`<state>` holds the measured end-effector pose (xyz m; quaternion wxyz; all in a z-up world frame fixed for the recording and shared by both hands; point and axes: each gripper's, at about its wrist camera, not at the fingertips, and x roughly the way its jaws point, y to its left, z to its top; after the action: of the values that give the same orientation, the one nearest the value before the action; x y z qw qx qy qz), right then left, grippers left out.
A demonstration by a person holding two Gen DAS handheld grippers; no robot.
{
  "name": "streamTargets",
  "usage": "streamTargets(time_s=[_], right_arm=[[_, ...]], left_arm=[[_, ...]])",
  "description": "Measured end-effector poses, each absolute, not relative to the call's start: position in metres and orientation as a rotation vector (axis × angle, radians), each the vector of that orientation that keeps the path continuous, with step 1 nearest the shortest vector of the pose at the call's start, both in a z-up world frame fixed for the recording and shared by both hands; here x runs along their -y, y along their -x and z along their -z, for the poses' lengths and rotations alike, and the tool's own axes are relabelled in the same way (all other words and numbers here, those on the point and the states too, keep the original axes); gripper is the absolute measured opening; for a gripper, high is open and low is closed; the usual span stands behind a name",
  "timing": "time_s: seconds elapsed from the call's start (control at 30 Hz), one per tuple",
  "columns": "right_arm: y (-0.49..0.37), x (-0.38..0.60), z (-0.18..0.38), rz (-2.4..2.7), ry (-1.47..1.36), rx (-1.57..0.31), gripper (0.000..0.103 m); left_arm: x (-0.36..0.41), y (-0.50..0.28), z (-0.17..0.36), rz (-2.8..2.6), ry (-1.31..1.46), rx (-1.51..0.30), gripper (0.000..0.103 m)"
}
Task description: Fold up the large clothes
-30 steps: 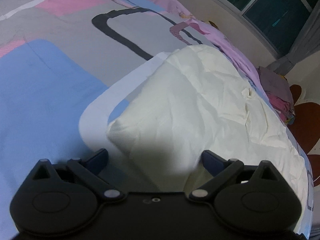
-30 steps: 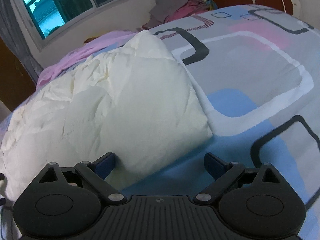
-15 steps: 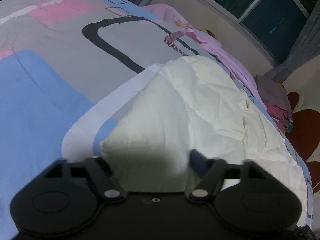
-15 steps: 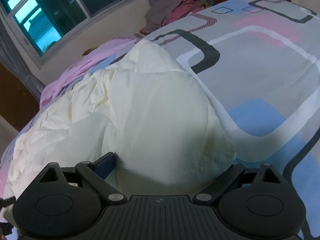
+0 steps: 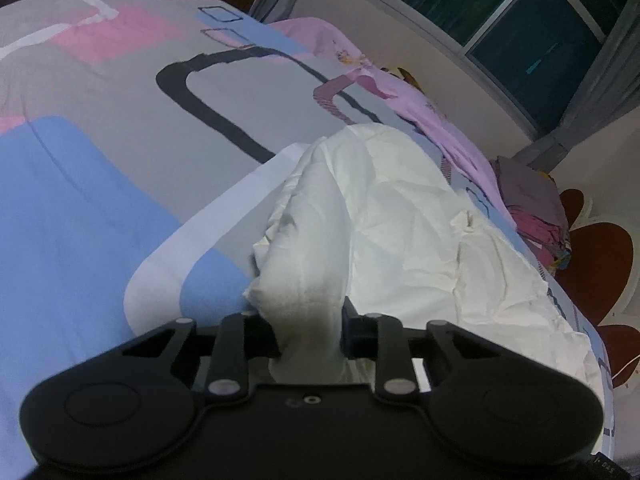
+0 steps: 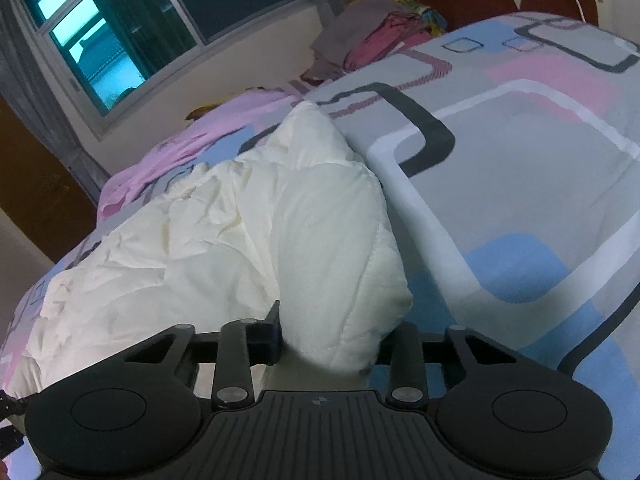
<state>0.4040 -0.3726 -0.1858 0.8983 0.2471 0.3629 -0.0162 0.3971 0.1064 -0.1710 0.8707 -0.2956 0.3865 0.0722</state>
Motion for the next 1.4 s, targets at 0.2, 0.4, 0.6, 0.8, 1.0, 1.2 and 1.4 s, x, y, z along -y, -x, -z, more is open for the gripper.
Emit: streamTargets(time_s=[0.2, 0.4, 0.6, 0.8, 1.0, 1.2, 1.4], right_arm=[[-0.392, 0.369, 0.175, 0.021, -0.485, -0.743, 0.029], [-0.364, 0.362, 0.168, 0.036, -0.483, -0.746, 0.029], [-0.322, 0.353, 0.162, 0.044, -0.482, -0.753, 0.029], [-0.277, 0.342, 0.157, 0.05, -0.479, -0.761, 0.029], [-0.226, 0.336, 0.157, 0.063, -0.48, -0.772, 0.029], [-0.189, 0.338, 0.161, 0.075, -0.497, -0.784, 0.029], [-0.162, 0.342, 0.165, 0.074, -0.508, -0.785, 0.029]], left_arm=[[-0.109, -0.386, 0.161, -0.128, 0.616, -0.792, 0.022], [-0.121, -0.358, 0.158, -0.093, 0.635, -0.8, 0.022], [-0.137, -0.317, 0.156, -0.061, 0.643, -0.823, 0.022], [-0.151, -0.273, 0.154, -0.038, 0.637, -0.833, 0.022], [-0.159, -0.218, 0.156, -0.005, 0.627, -0.854, 0.022], [-0.164, -0.172, 0.161, 0.016, 0.636, -0.87, 0.022], [-0.164, -0.149, 0.166, 0.023, 0.641, -0.866, 0.022]])
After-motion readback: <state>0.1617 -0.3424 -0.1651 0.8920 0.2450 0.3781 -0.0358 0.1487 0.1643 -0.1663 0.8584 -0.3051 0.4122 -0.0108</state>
